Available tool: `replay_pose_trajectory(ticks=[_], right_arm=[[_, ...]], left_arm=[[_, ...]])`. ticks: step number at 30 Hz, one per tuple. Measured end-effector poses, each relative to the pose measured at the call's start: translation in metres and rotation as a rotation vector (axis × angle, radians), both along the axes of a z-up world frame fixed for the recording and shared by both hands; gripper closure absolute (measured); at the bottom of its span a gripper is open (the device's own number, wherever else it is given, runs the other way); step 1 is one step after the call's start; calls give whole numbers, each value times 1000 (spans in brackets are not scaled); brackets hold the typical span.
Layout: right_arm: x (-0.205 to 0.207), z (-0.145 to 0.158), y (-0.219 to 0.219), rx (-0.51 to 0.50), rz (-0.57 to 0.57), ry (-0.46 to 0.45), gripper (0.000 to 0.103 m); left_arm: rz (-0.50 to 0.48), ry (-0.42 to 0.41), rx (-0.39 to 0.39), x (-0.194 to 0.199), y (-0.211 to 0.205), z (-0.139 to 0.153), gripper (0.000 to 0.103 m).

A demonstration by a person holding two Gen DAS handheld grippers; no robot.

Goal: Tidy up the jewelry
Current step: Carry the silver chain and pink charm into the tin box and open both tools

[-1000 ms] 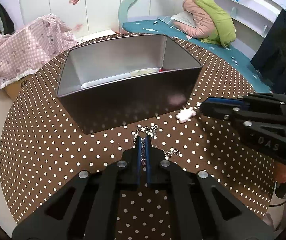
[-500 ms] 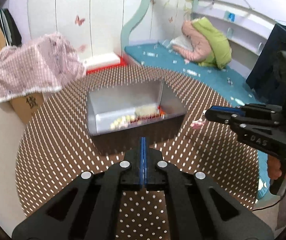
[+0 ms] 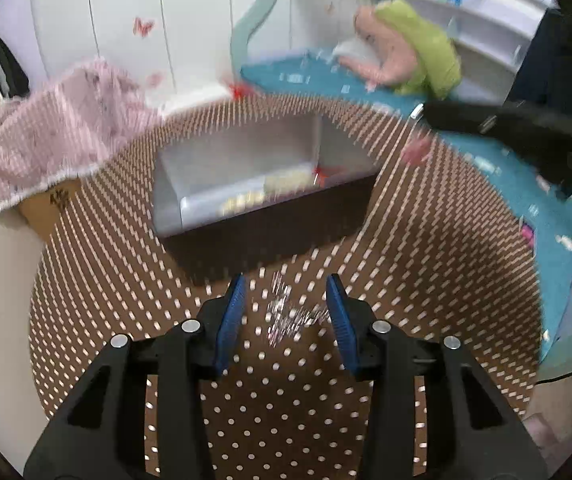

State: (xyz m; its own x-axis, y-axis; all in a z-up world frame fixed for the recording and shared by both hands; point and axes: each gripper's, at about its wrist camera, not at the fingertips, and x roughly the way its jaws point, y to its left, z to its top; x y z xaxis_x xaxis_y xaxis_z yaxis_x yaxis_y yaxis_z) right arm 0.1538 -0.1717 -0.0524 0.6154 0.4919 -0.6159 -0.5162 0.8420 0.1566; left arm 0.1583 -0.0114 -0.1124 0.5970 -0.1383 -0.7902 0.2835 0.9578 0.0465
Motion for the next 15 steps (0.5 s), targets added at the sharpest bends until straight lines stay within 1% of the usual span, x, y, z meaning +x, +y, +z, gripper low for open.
replay_pose_trajectory(ticks=[2,3,5,6,7,9,11,13,15], right_arm=[[1,-3,0,2,2,13,91],[0,-4,-1,1,1,17,91],[1,-7,-2,1,-4,27,91],[1,-8,-3,4,-5,33,91],[2,-9,-4,4,-8,38,91],[2,-12,-4,8,-12,46,91],[2,-12,-6,11,-10,50,91],[2,-12,-6,12,-10,52,91],[2,-10,-6,14,-9,48,90]], left_arm=[[33,51,24,9,3,-15,62],[47,75,26,12,5,-22,70],[44,84,-11,13,8,-23,81],[48,85,-11,14,8,-23,91],[59,81,2,14,8,-24,91],[62,78,-7,16,9,-24,93],[65,72,-35,16,12,-21,99],[64,64,-69,14,16,-14,99],[66,31,-65,10,16,-5,99]])
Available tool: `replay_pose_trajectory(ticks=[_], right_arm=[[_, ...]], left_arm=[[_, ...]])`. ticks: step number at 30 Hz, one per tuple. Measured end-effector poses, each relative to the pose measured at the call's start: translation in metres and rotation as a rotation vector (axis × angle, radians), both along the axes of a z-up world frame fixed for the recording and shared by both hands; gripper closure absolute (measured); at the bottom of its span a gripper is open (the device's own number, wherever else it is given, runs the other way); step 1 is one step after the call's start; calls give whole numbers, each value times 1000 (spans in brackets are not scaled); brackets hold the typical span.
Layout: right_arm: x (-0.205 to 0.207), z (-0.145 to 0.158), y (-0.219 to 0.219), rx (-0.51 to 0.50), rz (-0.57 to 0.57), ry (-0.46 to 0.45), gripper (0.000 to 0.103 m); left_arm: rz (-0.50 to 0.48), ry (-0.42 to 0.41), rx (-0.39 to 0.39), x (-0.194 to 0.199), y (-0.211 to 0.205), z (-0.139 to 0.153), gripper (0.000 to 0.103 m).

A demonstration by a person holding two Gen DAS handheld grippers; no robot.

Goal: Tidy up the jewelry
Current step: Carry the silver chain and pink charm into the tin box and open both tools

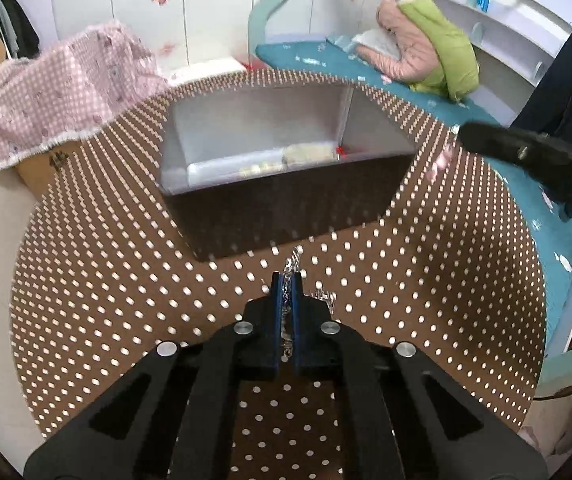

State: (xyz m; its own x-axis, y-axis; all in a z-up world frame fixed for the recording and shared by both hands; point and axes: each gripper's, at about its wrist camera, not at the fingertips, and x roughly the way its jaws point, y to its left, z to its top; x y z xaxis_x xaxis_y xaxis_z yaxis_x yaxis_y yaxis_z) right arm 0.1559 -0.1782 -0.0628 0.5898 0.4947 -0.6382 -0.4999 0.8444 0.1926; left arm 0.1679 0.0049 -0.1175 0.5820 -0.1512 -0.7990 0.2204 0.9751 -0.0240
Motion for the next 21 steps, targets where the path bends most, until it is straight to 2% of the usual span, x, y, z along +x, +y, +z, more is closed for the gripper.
replay_pose_trajectory(ticks=[8,13,21], right_arm=[[-2,5,-2,7,4,-16,91],[3,20,5,11,20,-48,91],[15,48,21,28,51,-119,90]], left_arm=[[-8,-97,-29,-18,2,38,99],[-12,-188,-50,-29,7,73,99],[-12,-315,-70,-16,10,132,99]])
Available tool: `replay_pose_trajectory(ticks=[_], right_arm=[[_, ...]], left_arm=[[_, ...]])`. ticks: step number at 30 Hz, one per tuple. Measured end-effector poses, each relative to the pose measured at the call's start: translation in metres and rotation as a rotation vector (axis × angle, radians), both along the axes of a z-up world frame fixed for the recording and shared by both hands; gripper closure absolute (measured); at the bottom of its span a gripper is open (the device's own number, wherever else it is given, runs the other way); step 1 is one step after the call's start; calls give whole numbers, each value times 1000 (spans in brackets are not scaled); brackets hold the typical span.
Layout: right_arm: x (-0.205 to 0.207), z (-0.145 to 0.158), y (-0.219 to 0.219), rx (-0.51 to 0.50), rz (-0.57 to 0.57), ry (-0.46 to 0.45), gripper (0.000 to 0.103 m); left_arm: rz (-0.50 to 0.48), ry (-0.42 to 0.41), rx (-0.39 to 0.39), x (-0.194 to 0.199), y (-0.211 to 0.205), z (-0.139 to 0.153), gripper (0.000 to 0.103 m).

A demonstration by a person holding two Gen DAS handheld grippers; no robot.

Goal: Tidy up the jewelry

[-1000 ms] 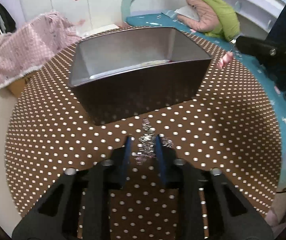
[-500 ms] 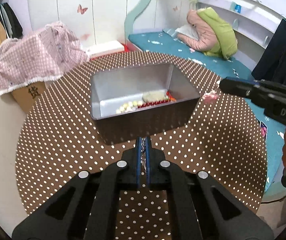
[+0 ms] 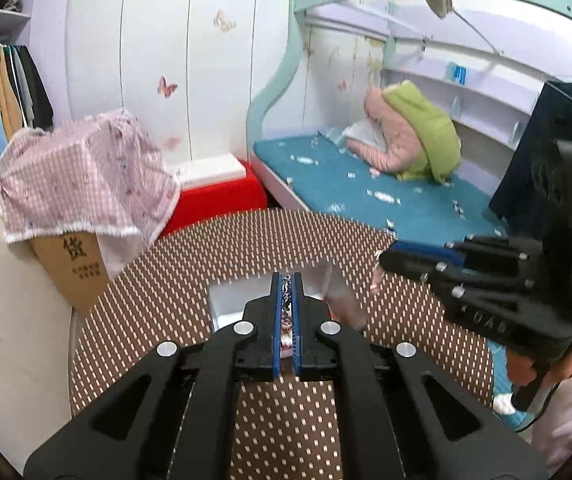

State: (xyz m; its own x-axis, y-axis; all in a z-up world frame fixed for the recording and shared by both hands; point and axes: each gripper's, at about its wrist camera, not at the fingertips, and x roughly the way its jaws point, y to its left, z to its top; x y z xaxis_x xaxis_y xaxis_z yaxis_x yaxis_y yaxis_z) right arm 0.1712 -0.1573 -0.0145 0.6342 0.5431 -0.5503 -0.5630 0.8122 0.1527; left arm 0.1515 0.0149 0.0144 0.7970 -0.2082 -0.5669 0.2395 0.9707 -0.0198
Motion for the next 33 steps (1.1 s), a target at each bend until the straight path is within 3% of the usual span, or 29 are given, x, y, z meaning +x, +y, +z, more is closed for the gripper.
replay_pose_trajectory(ticks=[5,10,11,12,13,14,18,22,29,30,33], right_arm=[[12,-1,14,-1,11,1,90],[22,-15,23,-14,23,63,89],[23,-17,24,-16,18,77,79],[26,-21,23,-18,-9,97,53],[29,-22,20,-17,-38,100,41],[29,-23,18,-13,-46,105,38],[26,-24,12,-8,-59,120,38],[20,-22,12,-24,-69,117,38],[-3,-11,6,-27,-93,79,38],[-10,-7,4,-25,-103,68,36],[-24,1,-1,-20,-127,37,28]], left_arm=[[29,-6,-40,21,8,8,99],[43,65,-9,45,8,-21,95],[51,87,-4,48,9,-30,87],[66,111,-7,51,11,-38,81],[75,125,-14,53,13,-44,70],[80,137,-21,54,16,-51,68],[99,170,-29,55,22,-66,68],[110,165,-37,49,24,-67,57],[136,97,-25,17,17,-50,41],[147,77,-23,10,15,-46,36],[167,49,-17,-6,13,-36,34]])
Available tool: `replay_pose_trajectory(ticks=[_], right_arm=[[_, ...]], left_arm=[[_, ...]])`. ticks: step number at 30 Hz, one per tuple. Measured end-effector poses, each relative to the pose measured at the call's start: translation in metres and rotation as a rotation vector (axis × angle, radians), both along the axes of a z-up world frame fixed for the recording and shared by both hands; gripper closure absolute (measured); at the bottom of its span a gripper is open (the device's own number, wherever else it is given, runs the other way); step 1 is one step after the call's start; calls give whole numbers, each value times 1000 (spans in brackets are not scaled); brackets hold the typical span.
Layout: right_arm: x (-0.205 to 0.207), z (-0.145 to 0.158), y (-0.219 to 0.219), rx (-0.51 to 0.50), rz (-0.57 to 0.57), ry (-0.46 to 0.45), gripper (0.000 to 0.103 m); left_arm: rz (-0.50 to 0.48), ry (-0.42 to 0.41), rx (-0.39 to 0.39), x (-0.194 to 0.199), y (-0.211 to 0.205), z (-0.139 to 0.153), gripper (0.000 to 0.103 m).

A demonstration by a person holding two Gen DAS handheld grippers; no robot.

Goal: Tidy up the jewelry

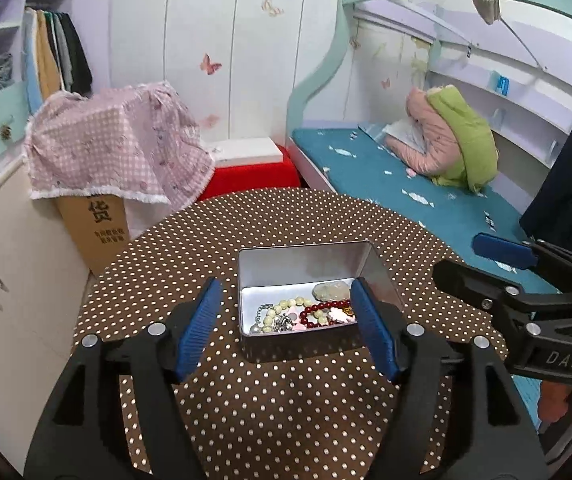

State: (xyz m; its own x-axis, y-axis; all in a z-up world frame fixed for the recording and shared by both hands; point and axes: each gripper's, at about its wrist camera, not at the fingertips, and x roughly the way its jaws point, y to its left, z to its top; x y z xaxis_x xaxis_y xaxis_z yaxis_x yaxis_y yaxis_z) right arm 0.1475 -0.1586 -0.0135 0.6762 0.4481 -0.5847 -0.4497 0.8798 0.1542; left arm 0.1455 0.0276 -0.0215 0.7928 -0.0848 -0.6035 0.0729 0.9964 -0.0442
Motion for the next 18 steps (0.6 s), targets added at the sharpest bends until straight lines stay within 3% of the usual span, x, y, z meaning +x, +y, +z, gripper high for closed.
replay_pose_trajectory(ticks=[9,18], right_arm=[[-53,27,-22,2,-86,-117,9],[-83,40,-29,2,-123,-174,8]], left_arm=[[53,-83,44,-56,-12,31,18],[65,-150,51,-96,-21,54,14]])
